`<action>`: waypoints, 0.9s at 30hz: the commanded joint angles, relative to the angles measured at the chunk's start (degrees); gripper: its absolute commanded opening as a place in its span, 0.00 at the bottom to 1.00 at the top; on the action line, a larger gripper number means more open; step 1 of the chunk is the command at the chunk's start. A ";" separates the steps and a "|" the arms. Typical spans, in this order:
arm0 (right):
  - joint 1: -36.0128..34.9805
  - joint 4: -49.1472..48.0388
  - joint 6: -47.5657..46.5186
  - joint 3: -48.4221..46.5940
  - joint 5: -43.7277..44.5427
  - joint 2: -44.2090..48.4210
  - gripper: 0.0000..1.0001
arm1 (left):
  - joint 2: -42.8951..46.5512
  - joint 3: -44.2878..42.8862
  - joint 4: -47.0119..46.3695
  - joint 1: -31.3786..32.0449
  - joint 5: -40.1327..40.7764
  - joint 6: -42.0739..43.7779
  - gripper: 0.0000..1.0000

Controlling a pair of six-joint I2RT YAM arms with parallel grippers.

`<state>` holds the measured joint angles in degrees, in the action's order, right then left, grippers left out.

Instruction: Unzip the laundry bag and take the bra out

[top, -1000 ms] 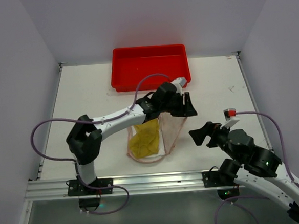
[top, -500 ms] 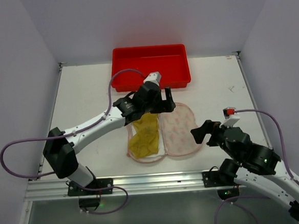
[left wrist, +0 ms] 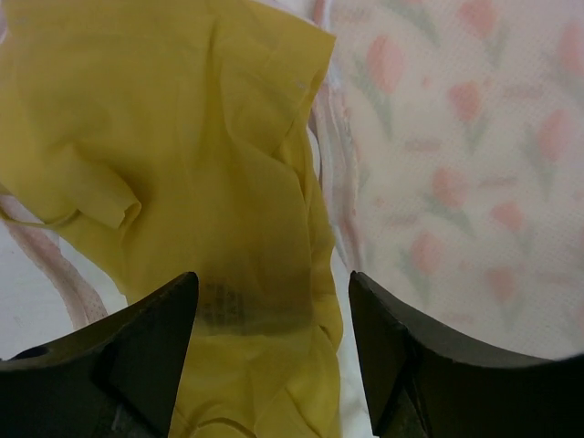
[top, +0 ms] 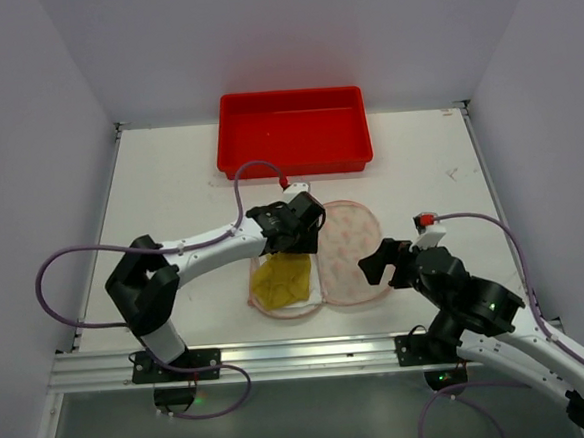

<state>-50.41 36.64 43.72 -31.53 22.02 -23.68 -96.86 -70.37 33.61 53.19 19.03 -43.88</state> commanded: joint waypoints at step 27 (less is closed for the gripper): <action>-0.12 -7.11 0.48 3.05 -3.48 -0.57 0.99 | 6.59 -0.65 3.93 1.57 3.04 2.92 0.02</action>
<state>-50.41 31.66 44.34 -28.58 18.26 -23.94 -93.51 -70.52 38.50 54.46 23.44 -42.65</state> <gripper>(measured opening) 0.985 0.024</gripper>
